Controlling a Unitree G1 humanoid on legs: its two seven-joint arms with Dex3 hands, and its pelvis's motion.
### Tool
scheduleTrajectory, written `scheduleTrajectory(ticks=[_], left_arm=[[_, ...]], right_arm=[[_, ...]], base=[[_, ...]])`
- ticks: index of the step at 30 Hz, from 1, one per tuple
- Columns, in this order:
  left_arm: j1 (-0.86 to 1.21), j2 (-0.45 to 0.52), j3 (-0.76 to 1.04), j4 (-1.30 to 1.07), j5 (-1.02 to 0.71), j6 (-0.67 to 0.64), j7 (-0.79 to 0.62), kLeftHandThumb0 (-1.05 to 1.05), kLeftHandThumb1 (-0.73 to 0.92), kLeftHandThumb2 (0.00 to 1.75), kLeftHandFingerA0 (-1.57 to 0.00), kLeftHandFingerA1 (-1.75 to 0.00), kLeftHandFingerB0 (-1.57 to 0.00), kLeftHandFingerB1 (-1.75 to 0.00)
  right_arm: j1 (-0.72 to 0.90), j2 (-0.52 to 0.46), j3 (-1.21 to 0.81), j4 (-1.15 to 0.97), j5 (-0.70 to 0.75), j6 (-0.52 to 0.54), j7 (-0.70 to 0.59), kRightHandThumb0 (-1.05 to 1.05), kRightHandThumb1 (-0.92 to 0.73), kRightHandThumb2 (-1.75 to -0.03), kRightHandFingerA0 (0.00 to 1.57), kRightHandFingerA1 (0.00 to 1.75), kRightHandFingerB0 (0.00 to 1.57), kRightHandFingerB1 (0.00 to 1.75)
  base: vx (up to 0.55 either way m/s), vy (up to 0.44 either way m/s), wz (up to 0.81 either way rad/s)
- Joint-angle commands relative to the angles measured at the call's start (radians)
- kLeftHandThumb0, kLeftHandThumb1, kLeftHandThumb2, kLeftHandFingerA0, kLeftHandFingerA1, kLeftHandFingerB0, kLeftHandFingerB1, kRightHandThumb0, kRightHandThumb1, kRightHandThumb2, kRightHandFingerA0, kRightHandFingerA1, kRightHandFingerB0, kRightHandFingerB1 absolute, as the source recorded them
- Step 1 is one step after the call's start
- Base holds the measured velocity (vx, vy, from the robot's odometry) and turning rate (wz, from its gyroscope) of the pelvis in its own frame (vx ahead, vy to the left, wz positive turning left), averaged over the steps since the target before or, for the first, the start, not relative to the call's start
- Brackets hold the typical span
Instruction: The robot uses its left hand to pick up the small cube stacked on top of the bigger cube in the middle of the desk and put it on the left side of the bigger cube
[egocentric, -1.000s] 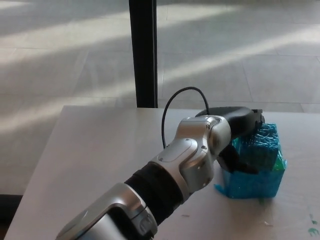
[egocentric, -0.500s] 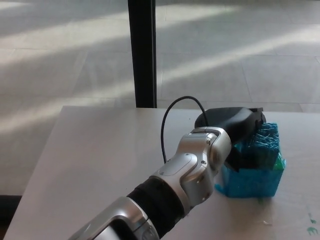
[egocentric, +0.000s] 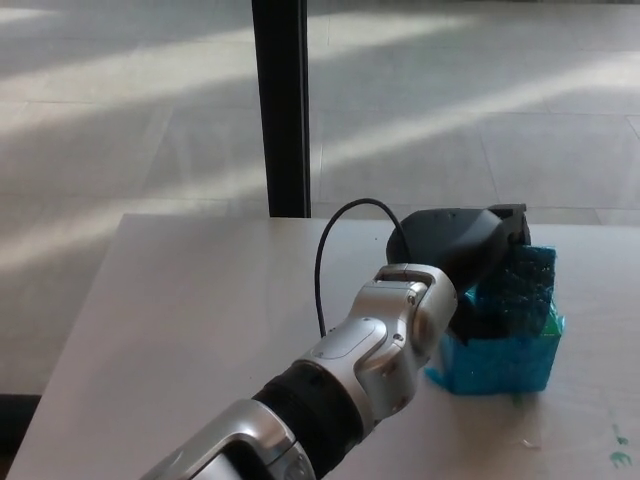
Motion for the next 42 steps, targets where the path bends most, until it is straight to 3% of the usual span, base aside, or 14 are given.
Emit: scheduleTrajectory(ticks=[1, 9, 11, 13, 15, 18, 19, 22, 24, 28, 35, 37, 38, 42], left_arm=[[-0.010, -0.006, -0.002, 0.015, 0.026, -0.018, 0.015, -0.10, 0.61, 0.70, -0.92, -1.75, -0.66, -1.46], [-0.105, 0.059, 0.076, -0.003, 0.001, -0.025, -0.019, -0.17, 0.56, 0.73, -0.81, -1.22, -0.77, -0.88], [-0.132, 0.071, 0.085, 0.009, 0.009, -0.033, -0.009, -0.18, 0.53, 0.83, -0.82, -1.42, -0.81, -1.12], [-0.157, 0.087, 0.111, 0.005, -0.003, -0.038, -0.011, -0.14, 0.52, 0.90, -0.83, -1.48, -0.80, -1.07], [-0.180, 0.095, 0.134, 0.001, -0.012, -0.018, -0.027, -0.14, 0.52, 0.93, -0.82, -1.52, -0.78, -1.10], [-0.202, 0.120, 0.190, -0.022, -0.036, -0.021, -0.033, -0.13, 0.53, 0.92, -0.82, -1.30, -0.81, -0.96], [-0.204, 0.127, 0.209, -0.028, -0.038, -0.024, -0.016, -0.13, 0.52, 0.94, -0.85, -1.14, -0.83, -0.86], [-0.194, 0.154, 0.253, -0.088, -0.052, 0.008, -0.054, -0.12, 0.53, 0.96, -0.82, -1.74, -0.73, -1.45], [-0.168, 0.192, 0.262, -0.137, -0.045, 0.003, -0.071, -0.19, 0.45, 1.05, -1.21, -1.38, -1.00, -1.24], [-0.040, 0.304, 0.303, -0.274, -0.055, -0.017, -0.099, -0.16, 0.58, 0.76, -0.91, -1.40, -0.82, -0.77], [0.194, 0.469, 0.313, -0.449, -0.044, 0.000, -0.178, -0.15, 0.57, 0.74, -0.81, -1.67, -0.72, -1.45], [0.226, 0.488, 0.315, -0.471, -0.050, -0.012, -0.184, -0.15, 0.57, 0.74, -0.81, -1.67, -0.72, -1.45], [0.300, 0.514, 0.322, -0.514, -0.048, 0.008, -0.192, -0.25, 0.59, 0.67, -0.86, -1.53, -0.85, -0.87], [0.401, 0.548, 0.314, -0.566, -0.052, -0.017, -0.217, -0.19, 0.55, 0.82, -0.84, -1.75, -0.74, -1.57]], right_arm=[[0.005, -0.007, 0.003, 0.012, -0.011, -0.014, -0.025, -0.90, -0.73, -0.67, 0.51, 1.00, 0.56, 0.74], [0.029, -0.012, -0.004, -0.010, -0.003, 0.008, -0.021, -0.88, -0.52, -1.01, 0.54, 0.89, 0.51, 0.74], [0.037, -0.019, 0.006, -0.007, -0.016, -0.024, -0.024, -0.86, -0.75, -0.65, 0.52, 0.96, 0.53, 0.74], [0.041, -0.022, 0.012, -0.008, -0.023, -0.030, -0.029, -0.89, -0.53, -1.00, 0.54, 0.88, 0.52, 0.74], [0.040, -0.018, 0.011, 0.003, -0.023, -0.034, -0.035, -0.87, -0.77, -0.60, 0.51, 0.96, 0.53, 0.71], [0.047, -0.011, 0.006, -0.005, -0.018, -0.028, -0.036, -0.88, -0.53, -1.01, 0.55, 0.87, 0.53, 0.73], [0.045, -0.009, 0.004, 0.004, -0.014, -0.035, -0.035, -0.88, -0.75, -0.61, 0.53, 0.95, 0.58, 0.73], [0.052, -0.007, -0.005, 0.005, -0.001, -0.026, -0.028, -0.87, -0.74, -0.62, 0.51, 0.93, 0.57, 0.71], [0.055, -0.008, -0.009, -0.002, 0.001, -0.014, -0.027, -0.87, -0.74, -0.61, 0.53, 0.94, 0.60, 0.72], [0.032, -0.002, -0.007, 0.037, 0.000, -0.013, -0.030, -0.84, -0.70, -0.68, 0.54, 0.98, 0.60, 0.75], [0.039, -0.018, -0.001, 0.055, -0.011, -0.059, -0.030, -0.88, -0.52, -0.99, 0.56, 0.89, 0.57, 0.73], [0.037, -0.017, -0.001, 0.058, -0.012, -0.056, -0.031, -0.88, -0.52, -0.99, 0.56, 0.89, 0.57, 0.73], [0.035, -0.018, -0.002, 0.066, -0.011, -0.065, -0.030, -0.87, -0.72, -0.64, 0.54, 0.96, 0.59, 0.72], [0.034, -0.024, 0.002, 0.060, -0.015, -0.064, -0.027, -0.90, -0.51, -0.99, 0.56, 0.89, 0.57, 0.73]], base=[[0.00, 0.000, 0.00], [0.00, 0.000, 0.00], [0.00, 0.000, 0.00], [0.00, 0.000, 0.00], [0.00, 0.000, 0.00], [0.00, 0.000, 0.00], [0.00, 0.000, 0.00], [0.00, 0.000, 0.00], [0.00, 0.000, 0.00], [0.00, 0.000, 0.00], [0.00, 0.000, 0.00], [0.00, 0.000, 0.00], [0.00, 0.000, 0.00], [0.00, 0.000, 0.00]])
